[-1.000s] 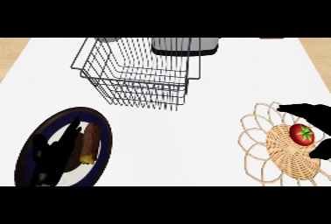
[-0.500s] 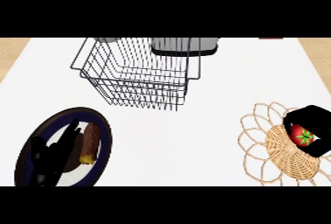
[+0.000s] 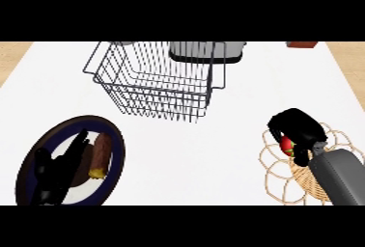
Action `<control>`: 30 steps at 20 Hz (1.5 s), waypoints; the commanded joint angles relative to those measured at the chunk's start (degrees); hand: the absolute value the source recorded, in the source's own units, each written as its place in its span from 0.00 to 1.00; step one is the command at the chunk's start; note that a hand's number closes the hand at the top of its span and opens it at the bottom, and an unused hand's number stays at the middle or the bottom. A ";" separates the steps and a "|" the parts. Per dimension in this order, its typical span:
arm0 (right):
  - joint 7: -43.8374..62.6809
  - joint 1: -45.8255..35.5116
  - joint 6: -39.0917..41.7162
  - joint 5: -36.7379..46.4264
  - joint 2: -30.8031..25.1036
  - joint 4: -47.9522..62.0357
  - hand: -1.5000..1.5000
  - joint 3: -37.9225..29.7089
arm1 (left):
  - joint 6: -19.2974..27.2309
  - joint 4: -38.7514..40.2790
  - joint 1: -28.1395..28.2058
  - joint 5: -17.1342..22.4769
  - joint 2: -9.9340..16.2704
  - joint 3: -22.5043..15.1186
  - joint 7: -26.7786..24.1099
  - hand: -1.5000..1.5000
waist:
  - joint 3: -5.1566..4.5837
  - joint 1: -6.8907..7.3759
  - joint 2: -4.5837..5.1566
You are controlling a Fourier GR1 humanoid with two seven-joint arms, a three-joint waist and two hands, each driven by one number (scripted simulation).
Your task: Pick the tomato from the placemat and place it in the basket
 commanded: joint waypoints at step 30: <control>90.16 -47.18 -32.92 -1.22 26.04 -10.13 1.00 7.16 | -1.82 4.35 -2.60 -1.24 -0.56 -3.21 5.01 0.50 | 0.41 5.69 0.78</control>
